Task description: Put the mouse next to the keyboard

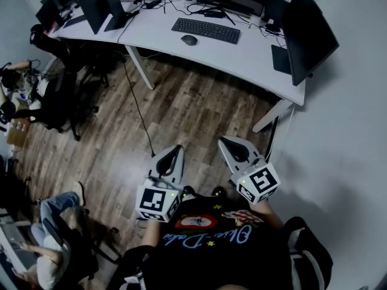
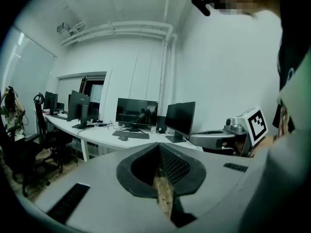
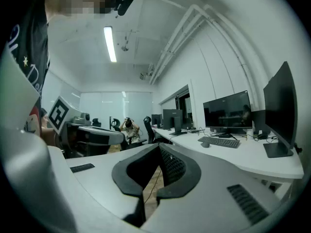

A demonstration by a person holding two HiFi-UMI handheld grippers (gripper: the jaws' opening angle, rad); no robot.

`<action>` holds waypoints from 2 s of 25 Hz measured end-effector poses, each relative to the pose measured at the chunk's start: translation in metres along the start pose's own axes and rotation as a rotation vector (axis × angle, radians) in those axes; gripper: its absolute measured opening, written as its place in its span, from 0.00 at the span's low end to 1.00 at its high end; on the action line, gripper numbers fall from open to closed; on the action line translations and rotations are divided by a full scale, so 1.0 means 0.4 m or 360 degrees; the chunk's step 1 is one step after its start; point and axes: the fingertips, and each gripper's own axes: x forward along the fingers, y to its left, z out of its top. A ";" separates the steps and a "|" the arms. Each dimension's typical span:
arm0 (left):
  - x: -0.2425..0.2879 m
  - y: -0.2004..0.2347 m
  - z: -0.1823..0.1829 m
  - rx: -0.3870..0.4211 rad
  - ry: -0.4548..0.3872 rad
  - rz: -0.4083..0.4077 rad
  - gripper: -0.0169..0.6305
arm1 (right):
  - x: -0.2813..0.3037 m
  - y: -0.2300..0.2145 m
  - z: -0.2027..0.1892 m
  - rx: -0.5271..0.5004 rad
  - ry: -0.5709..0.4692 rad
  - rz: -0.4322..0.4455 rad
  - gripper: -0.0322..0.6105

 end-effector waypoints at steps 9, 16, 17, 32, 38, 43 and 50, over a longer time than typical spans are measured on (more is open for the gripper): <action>-0.016 0.009 -0.011 -0.0004 0.0006 -0.0005 0.03 | 0.002 0.015 -0.011 0.0002 0.0020 -0.0012 0.05; -0.021 0.022 -0.009 -0.0013 0.0005 0.0003 0.03 | 0.010 0.018 -0.002 0.0016 -0.0002 -0.0020 0.05; -0.023 0.024 -0.008 -0.0012 0.0006 0.0003 0.03 | 0.012 0.019 0.000 0.0011 -0.0011 -0.0021 0.05; -0.034 0.072 -0.019 -0.0042 -0.0009 -0.0012 0.03 | 0.052 0.042 -0.009 0.0002 0.0031 -0.0039 0.17; -0.036 0.097 -0.013 -0.0048 -0.0011 -0.0014 0.03 | 0.075 0.045 -0.009 0.0014 0.0033 -0.0052 0.26; -0.044 0.132 -0.018 -0.0063 -0.0019 -0.0012 0.03 | 0.103 0.056 -0.016 0.0014 0.0051 -0.0065 0.27; -0.060 0.199 -0.018 -0.0077 -0.0033 -0.0018 0.03 | 0.157 0.086 -0.016 0.0008 0.0056 -0.0081 0.29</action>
